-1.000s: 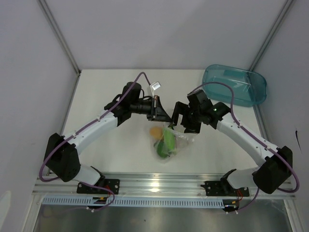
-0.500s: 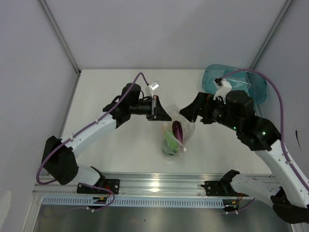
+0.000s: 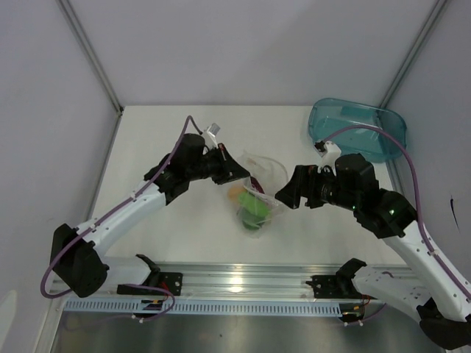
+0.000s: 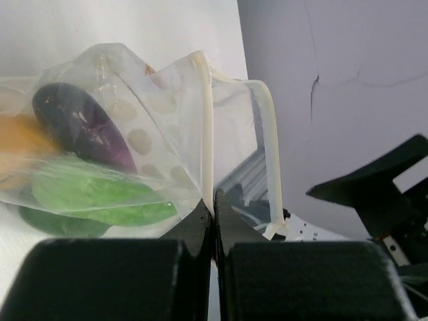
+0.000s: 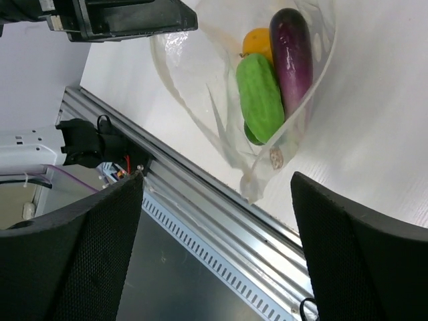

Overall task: Place the food in the zip-top bag and seal the zipper
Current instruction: Place the fake vegetable in the zipper food storage bag, then zip the zipper food storage bag at the center of the board.

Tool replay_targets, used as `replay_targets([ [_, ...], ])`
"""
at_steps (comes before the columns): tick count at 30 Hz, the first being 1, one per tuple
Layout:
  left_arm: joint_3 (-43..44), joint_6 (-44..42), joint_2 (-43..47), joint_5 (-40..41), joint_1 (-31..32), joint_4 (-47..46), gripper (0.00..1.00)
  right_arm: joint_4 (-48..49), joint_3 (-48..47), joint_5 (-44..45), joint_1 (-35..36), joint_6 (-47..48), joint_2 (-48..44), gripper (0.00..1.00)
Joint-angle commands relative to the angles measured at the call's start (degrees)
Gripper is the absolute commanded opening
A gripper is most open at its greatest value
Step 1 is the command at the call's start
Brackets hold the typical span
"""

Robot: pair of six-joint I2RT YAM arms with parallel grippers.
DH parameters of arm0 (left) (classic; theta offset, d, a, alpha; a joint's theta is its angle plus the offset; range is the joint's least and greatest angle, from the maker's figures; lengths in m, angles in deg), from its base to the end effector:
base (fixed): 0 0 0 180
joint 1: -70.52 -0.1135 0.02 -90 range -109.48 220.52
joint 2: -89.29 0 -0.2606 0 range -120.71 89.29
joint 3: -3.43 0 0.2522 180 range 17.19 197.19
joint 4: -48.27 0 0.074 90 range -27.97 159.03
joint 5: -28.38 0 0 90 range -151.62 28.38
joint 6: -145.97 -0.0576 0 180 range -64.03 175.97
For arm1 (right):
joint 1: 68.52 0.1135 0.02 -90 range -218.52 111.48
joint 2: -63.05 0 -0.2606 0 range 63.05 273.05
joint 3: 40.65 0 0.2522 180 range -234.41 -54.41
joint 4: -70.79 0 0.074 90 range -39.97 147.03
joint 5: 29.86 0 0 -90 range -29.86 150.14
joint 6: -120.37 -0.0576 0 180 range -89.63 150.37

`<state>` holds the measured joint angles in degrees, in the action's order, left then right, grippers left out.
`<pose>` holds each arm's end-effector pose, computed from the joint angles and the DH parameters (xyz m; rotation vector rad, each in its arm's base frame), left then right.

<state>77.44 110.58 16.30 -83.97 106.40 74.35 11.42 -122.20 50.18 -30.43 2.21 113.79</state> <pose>0.2393 -0.2001 0.3133 -0.0870 2.2641 -1.3285 0.1406 0.1229 0.3820 -0.3013 2.1634 0.8675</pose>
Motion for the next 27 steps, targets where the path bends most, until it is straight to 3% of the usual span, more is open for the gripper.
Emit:
replay_targets([
  [1,-1.2,3.8,2.9,4.9,0.2,0.6,0.00,2.3,1.4,-0.2,0.2,1.4,-2.7,0.89],
  [9,-1.8,8.1,4.8,8.5,0.2,4.8,0.01,9.1,9.7,-3.5,0.4,2.5,-2.3,0.64],
  [20,-2.5,11.0,7.0,10.7,0.2,7.5,0.01,20.0,18.5,-1.6,0.5,5.2,-3.7,0.65],
  [27,-2.9,13.0,6.1,8.3,0.3,7.2,0.01,40.6,29.9,-3.5,0.5,6.5,-5.6,0.62],
])
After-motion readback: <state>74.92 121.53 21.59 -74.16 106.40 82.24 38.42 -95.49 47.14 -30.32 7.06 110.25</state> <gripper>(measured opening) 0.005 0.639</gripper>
